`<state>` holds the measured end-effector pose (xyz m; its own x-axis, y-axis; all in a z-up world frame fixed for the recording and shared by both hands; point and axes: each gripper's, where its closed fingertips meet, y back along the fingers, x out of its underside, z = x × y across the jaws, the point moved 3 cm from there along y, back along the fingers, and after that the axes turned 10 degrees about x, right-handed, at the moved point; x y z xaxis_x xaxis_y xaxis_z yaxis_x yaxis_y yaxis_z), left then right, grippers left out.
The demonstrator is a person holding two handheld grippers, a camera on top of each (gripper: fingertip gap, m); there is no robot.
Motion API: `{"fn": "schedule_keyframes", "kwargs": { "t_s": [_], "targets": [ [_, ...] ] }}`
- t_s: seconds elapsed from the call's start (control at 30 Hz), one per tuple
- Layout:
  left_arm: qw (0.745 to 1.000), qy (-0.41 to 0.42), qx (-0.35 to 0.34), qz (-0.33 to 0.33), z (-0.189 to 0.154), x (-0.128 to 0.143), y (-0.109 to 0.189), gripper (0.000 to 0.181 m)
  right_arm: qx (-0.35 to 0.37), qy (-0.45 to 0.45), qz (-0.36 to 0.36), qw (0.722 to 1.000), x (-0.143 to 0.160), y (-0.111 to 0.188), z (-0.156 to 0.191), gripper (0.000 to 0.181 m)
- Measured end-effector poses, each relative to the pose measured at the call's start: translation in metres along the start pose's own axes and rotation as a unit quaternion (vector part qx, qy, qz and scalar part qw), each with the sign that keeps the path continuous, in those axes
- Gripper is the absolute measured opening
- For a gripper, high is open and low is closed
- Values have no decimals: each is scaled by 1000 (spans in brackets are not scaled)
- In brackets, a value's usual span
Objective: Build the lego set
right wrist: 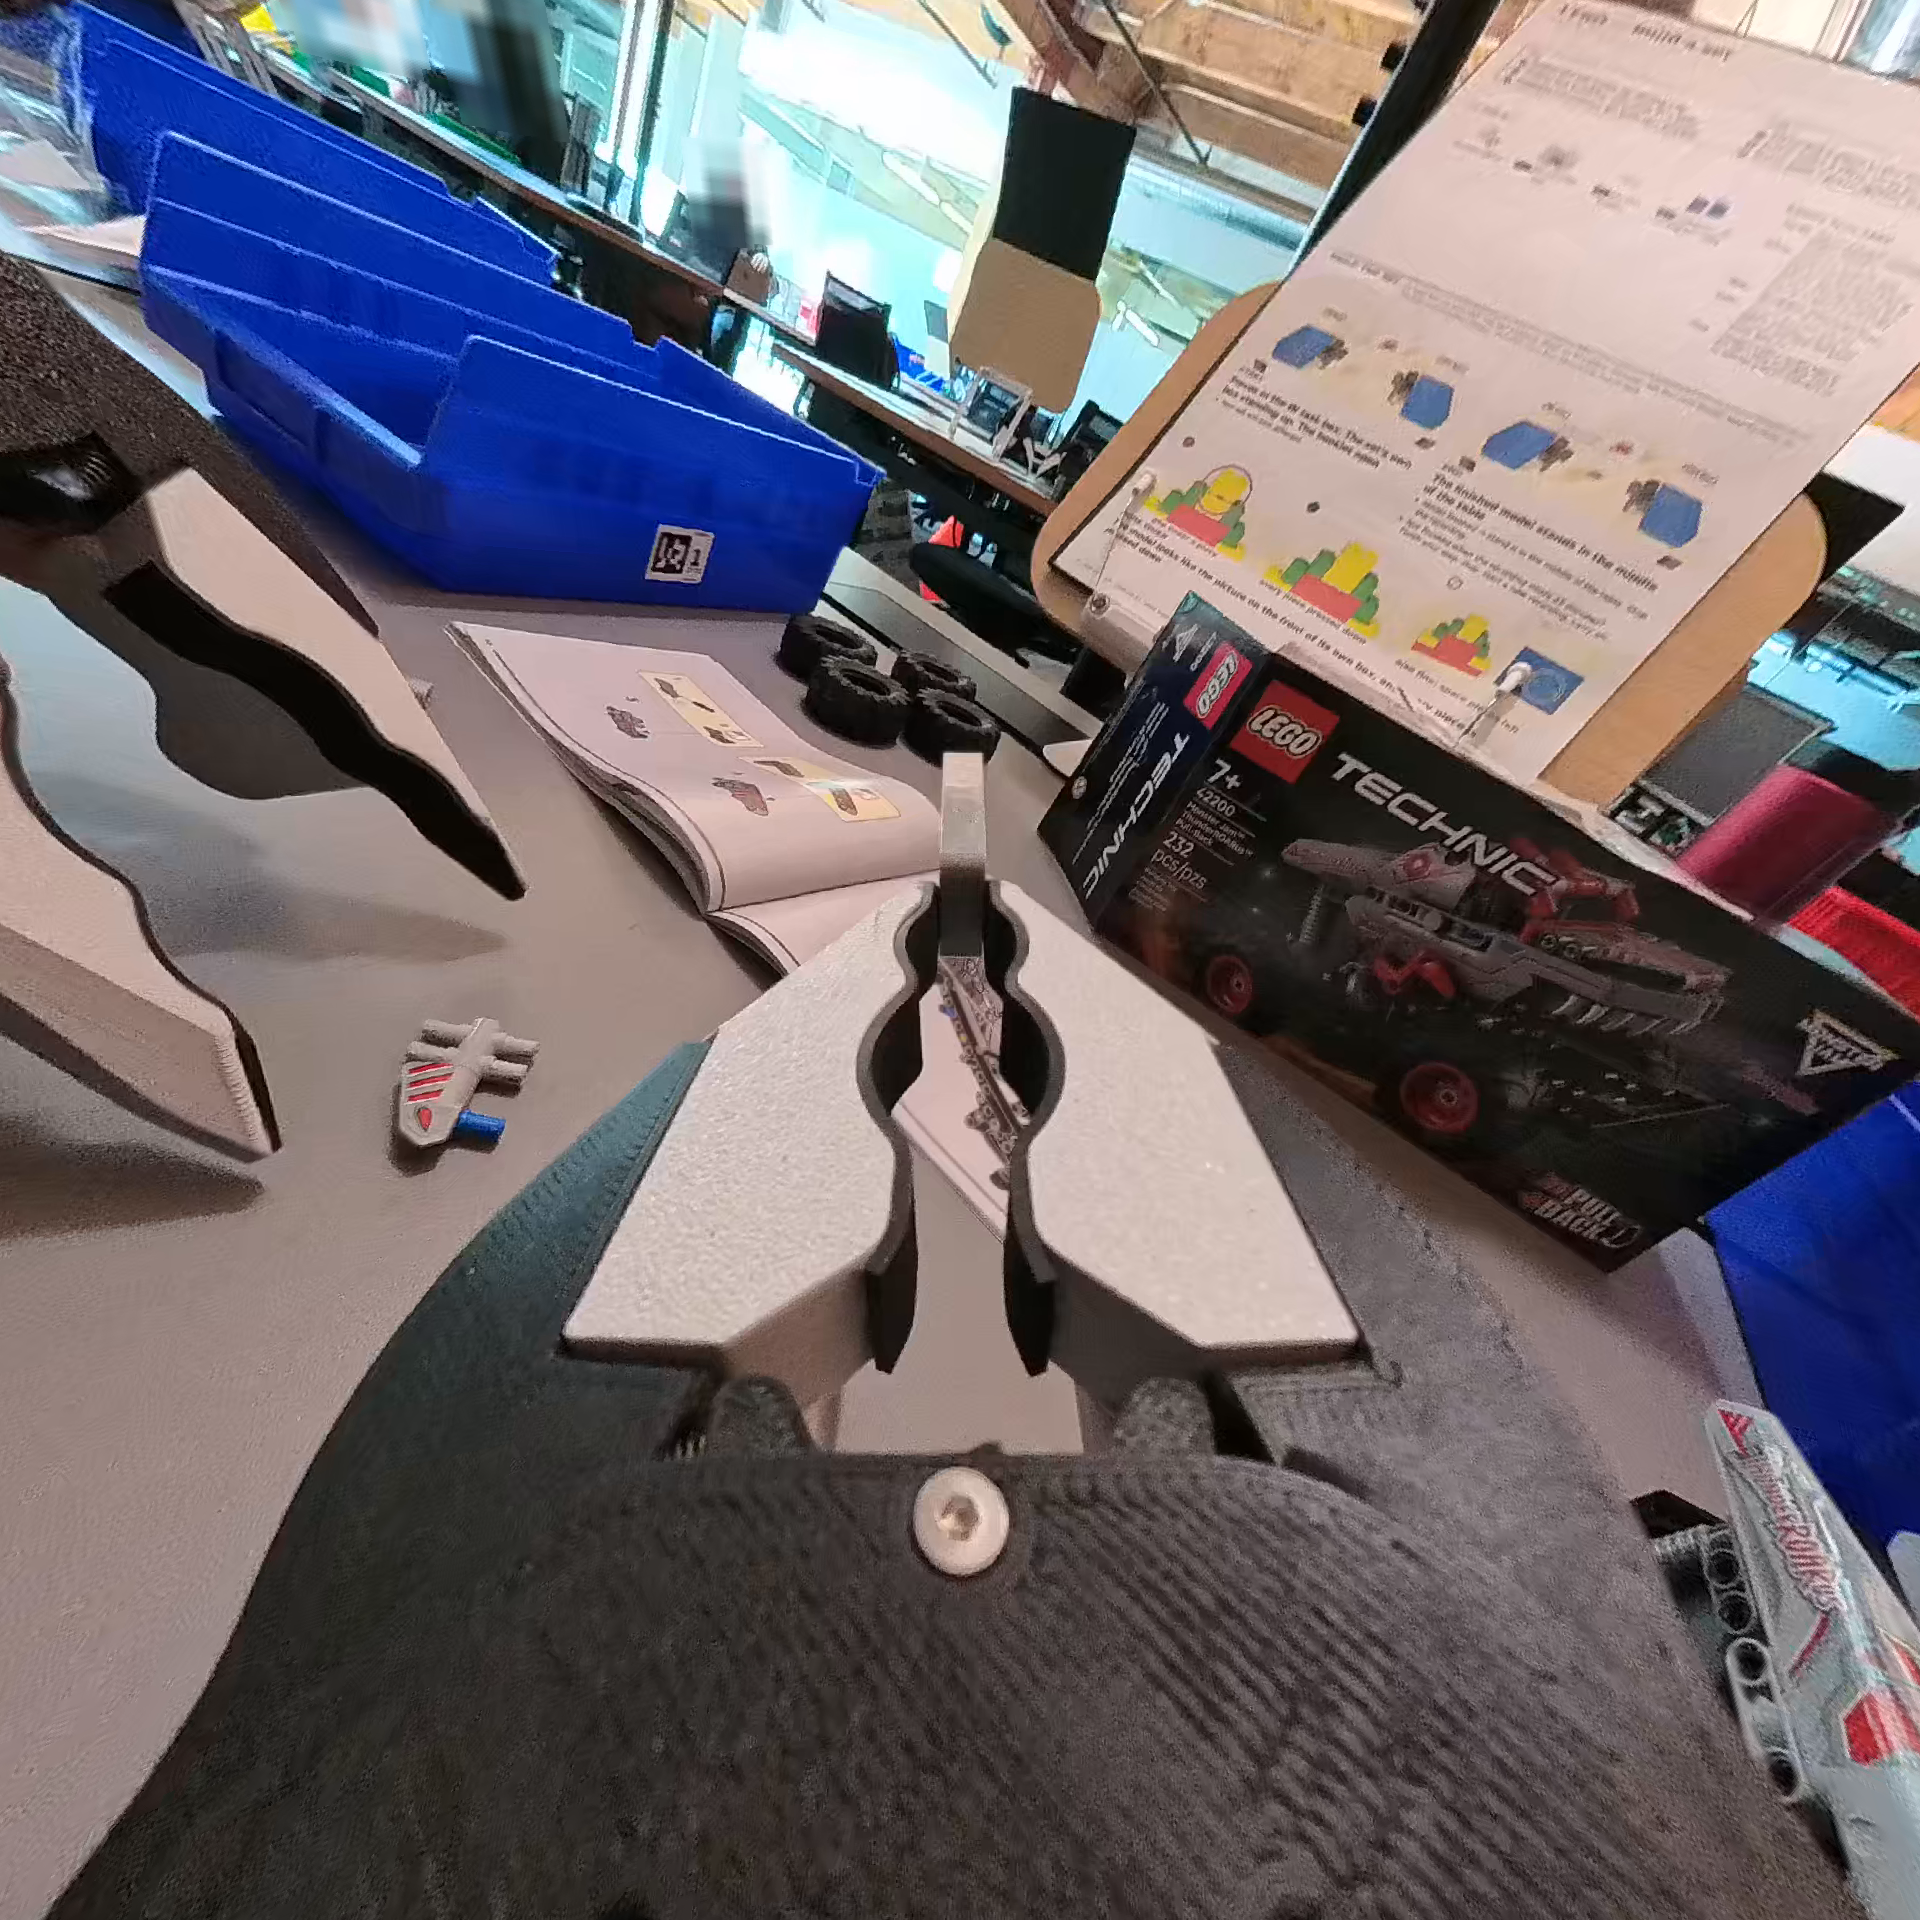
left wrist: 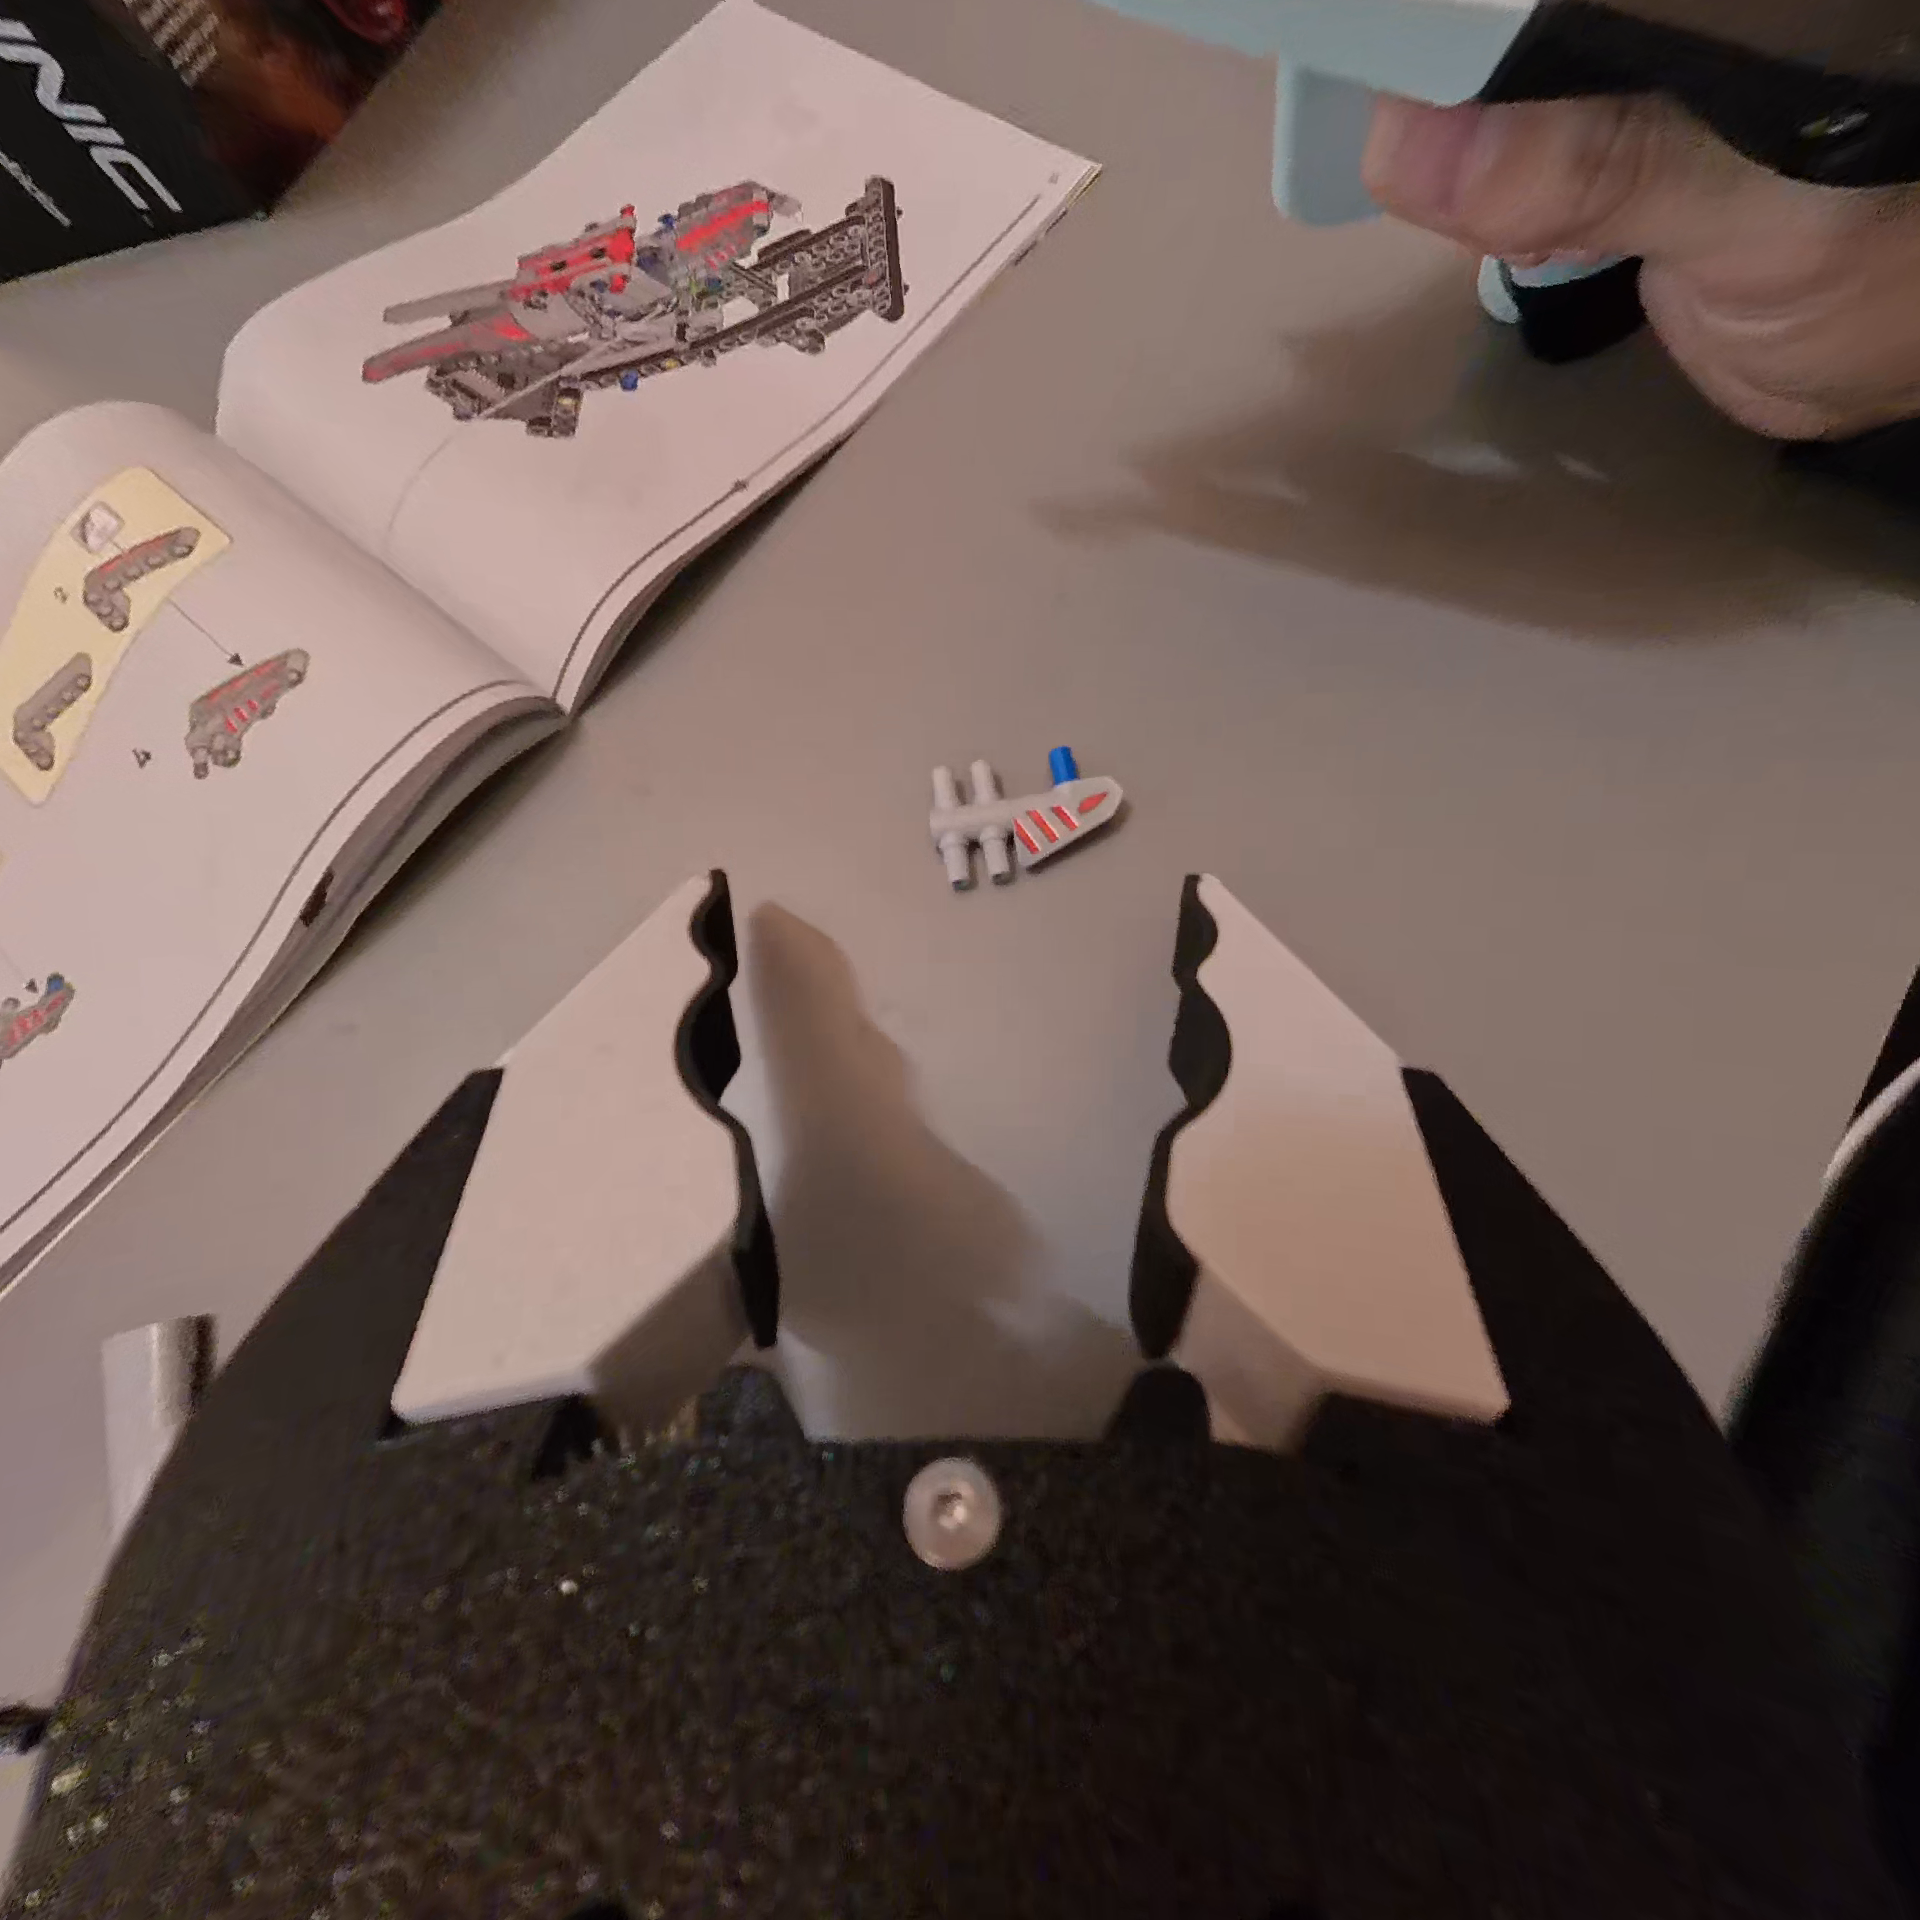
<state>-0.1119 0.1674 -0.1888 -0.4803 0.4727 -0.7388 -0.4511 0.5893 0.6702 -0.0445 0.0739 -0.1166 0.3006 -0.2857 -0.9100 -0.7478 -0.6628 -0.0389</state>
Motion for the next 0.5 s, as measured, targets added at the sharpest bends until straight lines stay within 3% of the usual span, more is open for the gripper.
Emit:
{"fn": "schedule_keyframes", "kwargs": {
  "t_s": [0.5],
  "targets": [
    [1000,23,1,-1,-2,-2,14,70,22,-32,-40,998,-8,6,-12,6]
  ]
}}
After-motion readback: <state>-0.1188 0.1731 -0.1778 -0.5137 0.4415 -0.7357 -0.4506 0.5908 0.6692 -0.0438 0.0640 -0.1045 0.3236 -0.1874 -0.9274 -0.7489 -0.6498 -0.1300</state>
